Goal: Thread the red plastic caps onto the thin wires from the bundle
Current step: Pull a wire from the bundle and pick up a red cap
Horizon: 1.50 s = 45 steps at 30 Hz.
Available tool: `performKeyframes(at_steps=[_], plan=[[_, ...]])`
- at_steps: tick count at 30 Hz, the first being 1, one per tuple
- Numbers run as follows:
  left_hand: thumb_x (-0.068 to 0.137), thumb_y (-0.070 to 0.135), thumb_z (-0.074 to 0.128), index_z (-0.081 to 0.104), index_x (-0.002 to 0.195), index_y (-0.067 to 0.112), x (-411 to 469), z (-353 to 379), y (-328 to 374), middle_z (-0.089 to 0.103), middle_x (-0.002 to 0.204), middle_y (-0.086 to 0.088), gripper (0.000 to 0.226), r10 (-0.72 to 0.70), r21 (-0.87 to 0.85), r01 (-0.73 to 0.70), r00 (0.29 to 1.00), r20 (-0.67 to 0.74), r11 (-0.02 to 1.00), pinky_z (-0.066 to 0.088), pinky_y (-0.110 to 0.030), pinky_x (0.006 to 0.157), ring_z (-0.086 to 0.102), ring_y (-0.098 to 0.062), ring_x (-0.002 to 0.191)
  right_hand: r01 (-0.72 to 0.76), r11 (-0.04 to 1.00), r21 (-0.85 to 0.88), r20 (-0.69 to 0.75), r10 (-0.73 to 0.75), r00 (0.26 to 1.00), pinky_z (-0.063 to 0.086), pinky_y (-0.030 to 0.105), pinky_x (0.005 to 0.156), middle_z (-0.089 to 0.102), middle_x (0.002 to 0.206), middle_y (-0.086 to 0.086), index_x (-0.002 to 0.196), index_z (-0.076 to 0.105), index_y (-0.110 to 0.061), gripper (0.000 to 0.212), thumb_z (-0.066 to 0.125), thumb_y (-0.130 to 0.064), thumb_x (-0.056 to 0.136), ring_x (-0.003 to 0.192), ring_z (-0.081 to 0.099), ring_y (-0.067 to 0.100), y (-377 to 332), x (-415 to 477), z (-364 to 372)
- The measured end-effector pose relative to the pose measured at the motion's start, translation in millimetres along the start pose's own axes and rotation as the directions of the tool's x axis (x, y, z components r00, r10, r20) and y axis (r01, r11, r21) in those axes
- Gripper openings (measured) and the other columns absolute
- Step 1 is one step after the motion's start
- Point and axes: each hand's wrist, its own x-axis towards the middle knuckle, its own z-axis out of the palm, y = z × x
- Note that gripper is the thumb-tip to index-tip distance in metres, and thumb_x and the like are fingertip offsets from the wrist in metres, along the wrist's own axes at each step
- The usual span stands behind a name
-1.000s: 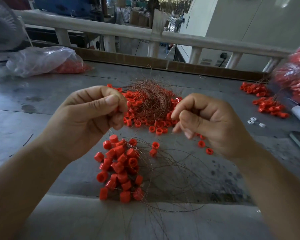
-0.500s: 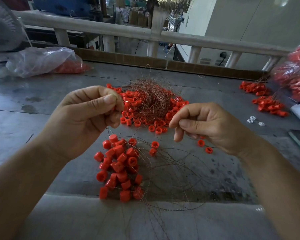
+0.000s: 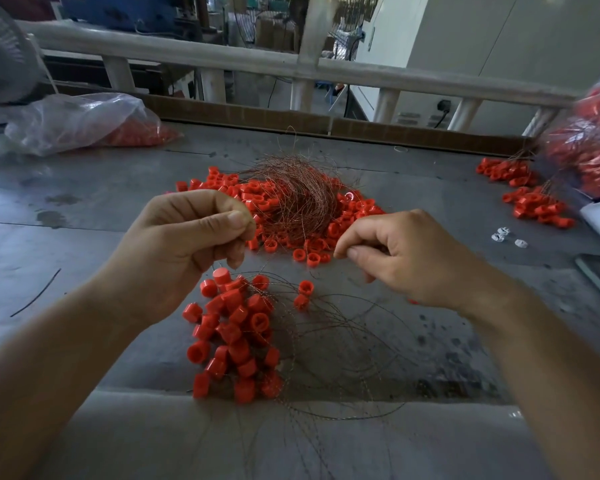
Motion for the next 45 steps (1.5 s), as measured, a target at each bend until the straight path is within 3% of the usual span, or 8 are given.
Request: performKeyframes(at_steps=[7, 10, 13, 20, 22, 26, 30, 45], plan=[[0.056, 0.026, 0.065, 0.072, 0.061, 0.014, 2, 6, -1, 0.062, 0.059, -0.002, 0.015, -0.091, 0.116, 0.113, 0.980, -0.179, 0.987, 0.047, -0.017, 0.048, 0.054, -0.007, 0.049, -0.072, 0.953, 0.296, 0.038, 0.064, 0.997, 0.043, 0.008, 0.051, 0.067, 0.069, -0.014, 0.084, 0.063, -0.031, 0.003, 0.060, -0.032, 0.082, 0.058, 0.059, -0.005, 7, 2, -2], [0.054, 0.030, 0.066, 0.072, 0.061, 0.016, 3, 13, -3, 0.061, 0.057, 0.000, 0.017, -0.092, 0.147, 0.117, 0.982, -0.168, 0.982, 0.047, -0.016, 0.048, 0.054, -0.007, 0.049, -0.055, 0.933, 0.356, 0.099, 0.021, 0.995, 0.053, 0.022, 0.061, 0.067, 0.075, -0.004, 0.089, 0.063, -0.033, 0.035, 0.057, -0.056, 0.063, 0.069, 0.063, 0.009, 1, 4, 7], [0.059, 0.026, 0.064, 0.072, 0.061, 0.019, 3, 17, -5, 0.060, 0.053, 0.002, 0.011, -0.096, 0.165, 0.120, 0.984, -0.150, 0.979, 0.045, -0.014, 0.048, 0.055, -0.006, 0.049, 0.000, 0.927, 0.376, 0.120, -0.049, 0.992, 0.053, 0.024, 0.069, 0.067, 0.080, -0.002, 0.090, 0.060, -0.037, 0.036, 0.055, -0.060, 0.063, 0.073, 0.063, 0.009, -8, 3, 16], [0.057, 0.031, 0.064, 0.071, 0.062, 0.019, 2, 20, -5, 0.060, 0.052, 0.000, 0.015, -0.096, 0.168, 0.117, 0.988, -0.124, 0.979, 0.044, -0.012, 0.047, 0.055, -0.005, 0.049, 0.104, 0.945, 0.311, -0.120, -0.070, 0.990, 0.048, 0.014, 0.067, 0.063, 0.078, -0.013, 0.082, 0.066, -0.025, 0.003, 0.068, -0.024, 0.080, 0.074, 0.058, 0.003, -17, 4, 31], [0.055, 0.033, 0.065, 0.072, 0.063, 0.019, 3, 20, -5, 0.060, 0.052, 0.001, 0.017, -0.097, 0.163, 0.114, 0.989, -0.112, 0.980, 0.045, -0.013, 0.048, 0.055, -0.005, 0.050, 0.108, 0.941, 0.321, -0.172, -0.055, 0.984, 0.048, 0.015, 0.064, 0.062, 0.074, -0.012, 0.078, 0.063, -0.026, 0.012, 0.065, -0.014, 0.083, 0.071, 0.059, 0.005, -16, 3, 33], [0.048, 0.030, 0.070, 0.071, 0.068, 0.018, 1, 21, -5, 0.065, 0.060, 0.004, 0.023, -0.035, 0.161, 0.053, 0.993, -0.109, 0.986, 0.049, -0.014, 0.053, 0.059, -0.004, 0.054, 0.160, 0.913, 0.376, -0.303, -0.042, 0.952, 0.051, 0.022, 0.061, 0.060, 0.070, -0.012, 0.078, 0.059, -0.028, 0.019, 0.060, -0.011, 0.085, 0.066, 0.059, 0.006, -18, 4, 31], [0.042, 0.029, 0.072, 0.065, 0.074, 0.020, -1, 25, -6, 0.070, 0.070, 0.007, 0.034, 0.063, 0.295, -0.023, 0.990, -0.129, 0.955, 0.052, -0.012, 0.059, 0.063, -0.002, 0.063, 0.202, 0.937, 0.286, -0.460, -0.051, 0.887, 0.041, 0.010, 0.062, 0.058, 0.076, -0.012, 0.081, 0.060, -0.033, 0.014, 0.061, -0.019, 0.080, 0.070, 0.055, 0.001, -16, 3, 19], [0.054, 0.010, 0.069, 0.069, 0.080, 0.018, -1, 26, -6, 0.073, 0.081, 0.003, 0.027, 0.070, 0.293, -0.045, 0.995, -0.074, 0.955, 0.052, -0.012, 0.064, 0.069, -0.007, 0.072, 0.164, 0.973, 0.164, -0.464, -0.071, 0.883, 0.038, 0.005, 0.065, 0.048, 0.077, -0.016, 0.085, 0.057, -0.025, 0.008, 0.054, -0.017, 0.084, 0.073, 0.049, -0.006, -15, 0, 17]])
